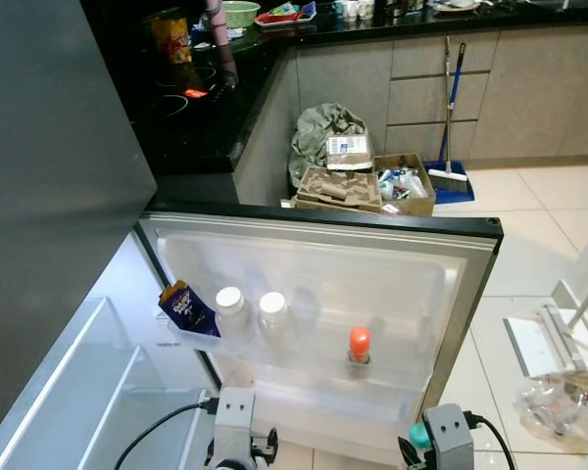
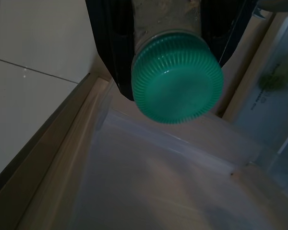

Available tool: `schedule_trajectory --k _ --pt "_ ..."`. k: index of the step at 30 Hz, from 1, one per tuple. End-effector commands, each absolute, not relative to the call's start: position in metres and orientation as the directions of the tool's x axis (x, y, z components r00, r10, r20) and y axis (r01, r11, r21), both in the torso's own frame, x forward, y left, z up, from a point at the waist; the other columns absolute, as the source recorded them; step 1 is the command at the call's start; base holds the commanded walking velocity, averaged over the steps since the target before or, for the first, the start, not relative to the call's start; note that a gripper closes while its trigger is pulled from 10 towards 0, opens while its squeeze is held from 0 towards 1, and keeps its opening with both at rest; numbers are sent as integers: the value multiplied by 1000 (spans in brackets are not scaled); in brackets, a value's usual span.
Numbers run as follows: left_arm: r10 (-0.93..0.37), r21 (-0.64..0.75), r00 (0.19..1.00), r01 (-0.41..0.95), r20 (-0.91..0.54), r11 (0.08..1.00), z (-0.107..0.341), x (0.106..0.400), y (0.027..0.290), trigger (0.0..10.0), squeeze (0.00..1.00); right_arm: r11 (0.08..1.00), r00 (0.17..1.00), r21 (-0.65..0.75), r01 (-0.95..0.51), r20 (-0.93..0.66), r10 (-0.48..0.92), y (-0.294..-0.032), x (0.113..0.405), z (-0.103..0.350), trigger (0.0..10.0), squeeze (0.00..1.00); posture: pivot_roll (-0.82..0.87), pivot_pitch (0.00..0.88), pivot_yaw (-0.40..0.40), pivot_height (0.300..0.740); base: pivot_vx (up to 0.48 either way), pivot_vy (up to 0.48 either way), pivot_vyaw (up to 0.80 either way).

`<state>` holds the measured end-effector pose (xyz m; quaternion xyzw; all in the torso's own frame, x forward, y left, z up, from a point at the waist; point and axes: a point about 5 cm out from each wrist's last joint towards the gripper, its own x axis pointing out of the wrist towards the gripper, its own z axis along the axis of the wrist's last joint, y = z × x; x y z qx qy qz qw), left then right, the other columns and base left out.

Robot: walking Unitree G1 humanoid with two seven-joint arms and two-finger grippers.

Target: Restocking fridge

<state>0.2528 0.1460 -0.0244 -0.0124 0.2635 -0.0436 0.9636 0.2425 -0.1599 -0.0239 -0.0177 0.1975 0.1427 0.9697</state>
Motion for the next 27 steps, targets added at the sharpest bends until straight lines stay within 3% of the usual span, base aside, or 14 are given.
schedule_trajectory --k 1,3,18,24,27 --pt "-80 -24 835 80 -545 997 -30 248 152 10000 0 964 884 40 -264 -390 258 -160 239 -26 10000 0 -66 132 91 740 0 480 0" --pt "-93 -33 839 89 -537 995 -29 249 150 10000 0 964 884 40 -262 -390 257 -160 239 -26 10000 0 -64 133 91 740 0 480 0" --pt "-118 -11 831 134 -543 991 -29 249 146 10000 0 968 888 36 -248 -392 242 -162 239 -26 10000 0 -59 145 94 740 0 0 0" --pt "-124 -23 830 132 -544 991 -29 249 144 10000 0 969 890 34 -243 -390 237 -163 239 -26 10000 0 -63 146 98 740 0 480 0" --pt "-127 -20 838 137 -530 990 -27 250 144 10000 0 970 891 35 -240 -390 234 -163 238 -26 10000 0 -60 146 100 740 0 0 0"
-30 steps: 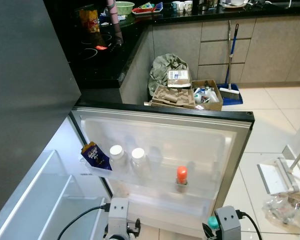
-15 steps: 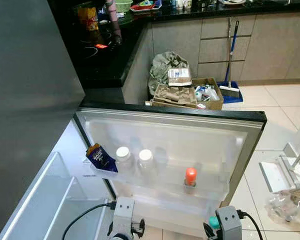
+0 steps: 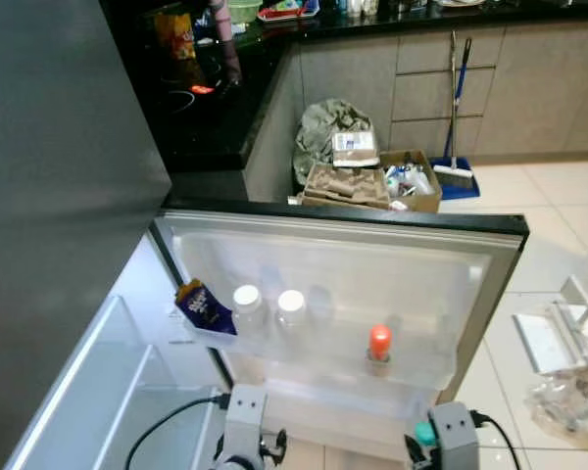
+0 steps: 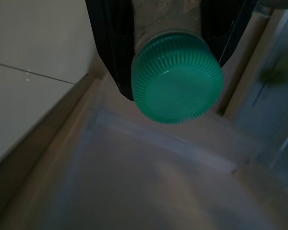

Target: Restocking fridge

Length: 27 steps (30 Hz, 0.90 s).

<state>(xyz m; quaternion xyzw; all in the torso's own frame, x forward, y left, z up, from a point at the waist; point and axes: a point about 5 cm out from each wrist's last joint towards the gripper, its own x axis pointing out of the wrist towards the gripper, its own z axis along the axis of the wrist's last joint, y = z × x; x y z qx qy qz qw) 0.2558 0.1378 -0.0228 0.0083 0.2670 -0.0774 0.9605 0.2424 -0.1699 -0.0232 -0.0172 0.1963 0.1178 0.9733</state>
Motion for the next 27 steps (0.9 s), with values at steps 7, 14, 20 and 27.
schedule_trajectory --k 7,14,20,27 --pt "-136 -10 840 154 -526 988 -26 251 144 10000 0 971 891 38 -236 -390 232 -162 238 -27 10000 0 -57 147 104 740 0 0 0" --pt "-145 -12 843 163 -518 987 -25 252 143 10000 0 974 904 31 -223 -368 218 -164 240 -24 10000 0 -55 149 105 740 0 0 0" --pt "-149 -15 846 165 -511 986 -24 253 141 10000 0 981 941 79 -176 -281 191 -169 255 -8 10000 0 -56 149 108 740 0 0 0" --pt "-146 -27 850 154 -507 988 -23 254 139 10000 0 962 936 49 -269 -223 273 -160 283 16 10000 0 -61 147 88 735 0 0 0"
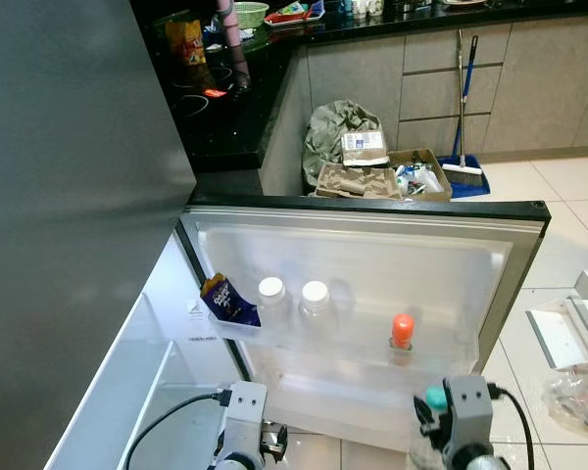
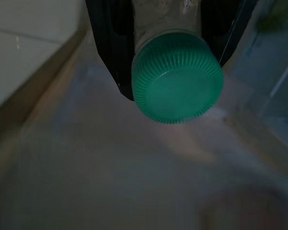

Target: Restocking fridge

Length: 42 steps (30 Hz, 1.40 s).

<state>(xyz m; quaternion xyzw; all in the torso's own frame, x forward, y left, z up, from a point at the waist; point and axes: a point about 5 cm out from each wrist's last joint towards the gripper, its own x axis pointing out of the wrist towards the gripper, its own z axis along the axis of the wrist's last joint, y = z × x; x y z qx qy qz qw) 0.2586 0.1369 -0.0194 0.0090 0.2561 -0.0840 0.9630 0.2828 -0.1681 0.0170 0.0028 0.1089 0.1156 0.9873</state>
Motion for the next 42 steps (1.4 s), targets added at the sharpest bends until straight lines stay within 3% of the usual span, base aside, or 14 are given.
schedule_trajectory --k 1,5,14,21,32,42 --pt "-146 -27 850 154 -507 988 -23 254 139 10000 0 962 936 49 -269 -223 273 -160 283 16 10000 0 -61 147 88 735 0 0 0" --pt "-118 -35 861 116 -494 993 -22 255 139 10000 0 925 905 17 -379 -202 375 -146 295 27 10000 0 -50 144 42 715 0 0 0" --pt "-76 -35 876 67 -477 997 -21 250 144 10000 0 874 860 -2 -486 -182 477 -127 307 40 10000 0 -27 154 -4 715 0 0 0" --pt "-69 -25 878 65 -474 998 -22 245 147 10000 0 839 826 -21 -544 -188 531 -116 304 39 10000 0 -15 158 1 690 0 0 0" --pt "-98 -13 876 105 -472 994 -20 246 145 10000 0 831 823 -36 -556 -163 544 -107 294 34 10000 0 -29 147 35 690 0 0 0" --pt "-128 -14 875 137 -467 990 -18 249 140 10000 0 741 794 -291 -605 -143 591 -101 279 32 10000 0 -41 141 51 675 0 0 0"
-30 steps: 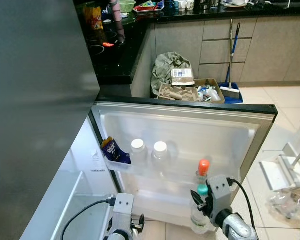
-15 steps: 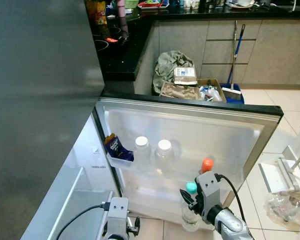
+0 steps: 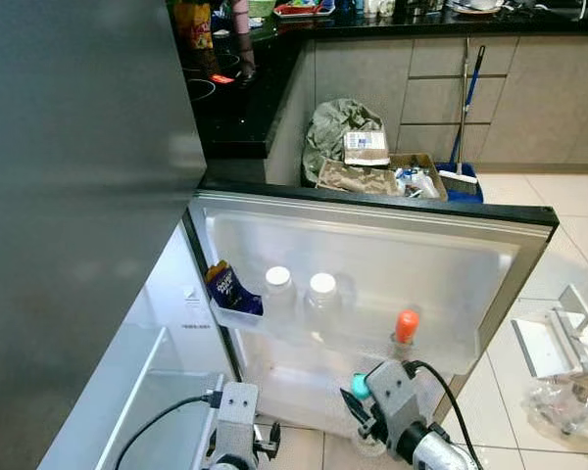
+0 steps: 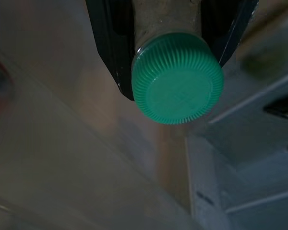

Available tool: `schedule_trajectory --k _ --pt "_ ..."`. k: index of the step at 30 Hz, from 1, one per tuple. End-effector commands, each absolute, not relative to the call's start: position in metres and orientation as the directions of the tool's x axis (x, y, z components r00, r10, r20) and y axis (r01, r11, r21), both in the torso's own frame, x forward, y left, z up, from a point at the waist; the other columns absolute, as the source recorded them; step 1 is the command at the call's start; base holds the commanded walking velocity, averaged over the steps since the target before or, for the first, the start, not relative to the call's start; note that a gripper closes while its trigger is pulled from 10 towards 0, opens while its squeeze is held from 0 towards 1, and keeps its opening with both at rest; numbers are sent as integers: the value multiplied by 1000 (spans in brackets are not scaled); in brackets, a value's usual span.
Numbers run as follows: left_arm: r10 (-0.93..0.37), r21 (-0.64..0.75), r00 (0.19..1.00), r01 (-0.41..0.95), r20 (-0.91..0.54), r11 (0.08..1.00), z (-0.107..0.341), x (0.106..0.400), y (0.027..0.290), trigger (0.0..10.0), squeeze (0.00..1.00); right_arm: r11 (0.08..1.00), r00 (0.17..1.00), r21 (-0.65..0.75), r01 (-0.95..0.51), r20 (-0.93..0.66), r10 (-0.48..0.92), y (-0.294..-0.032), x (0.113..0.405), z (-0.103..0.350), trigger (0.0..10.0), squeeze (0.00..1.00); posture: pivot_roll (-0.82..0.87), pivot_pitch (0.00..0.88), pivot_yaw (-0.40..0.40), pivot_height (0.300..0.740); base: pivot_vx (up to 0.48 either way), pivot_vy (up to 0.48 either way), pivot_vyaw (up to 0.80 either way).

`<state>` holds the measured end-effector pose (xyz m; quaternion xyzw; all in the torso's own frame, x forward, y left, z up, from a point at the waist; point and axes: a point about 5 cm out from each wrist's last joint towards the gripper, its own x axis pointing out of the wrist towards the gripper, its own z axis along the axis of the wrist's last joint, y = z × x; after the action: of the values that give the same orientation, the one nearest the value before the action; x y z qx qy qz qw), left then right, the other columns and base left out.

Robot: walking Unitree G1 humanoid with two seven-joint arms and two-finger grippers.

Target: Restocking fridge

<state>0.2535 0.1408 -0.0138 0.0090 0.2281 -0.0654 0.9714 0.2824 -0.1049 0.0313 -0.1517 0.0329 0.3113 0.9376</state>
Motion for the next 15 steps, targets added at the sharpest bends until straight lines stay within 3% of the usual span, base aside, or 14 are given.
schedule_trajectory --k 1,15 --pt "-133 -14 874 144 -468 990 -18 248 140 10000 0 725 783 -308 -616 -145 605 -100 277 31 10000 0 -42 140 53 675 0 0 0" --pt "-140 -12 874 152 -465 988 -17 250 140 10000 0 693 794 -425 -582 -113 597 -100 280 37 10000 0 -43 132 53 656 0 0 0"
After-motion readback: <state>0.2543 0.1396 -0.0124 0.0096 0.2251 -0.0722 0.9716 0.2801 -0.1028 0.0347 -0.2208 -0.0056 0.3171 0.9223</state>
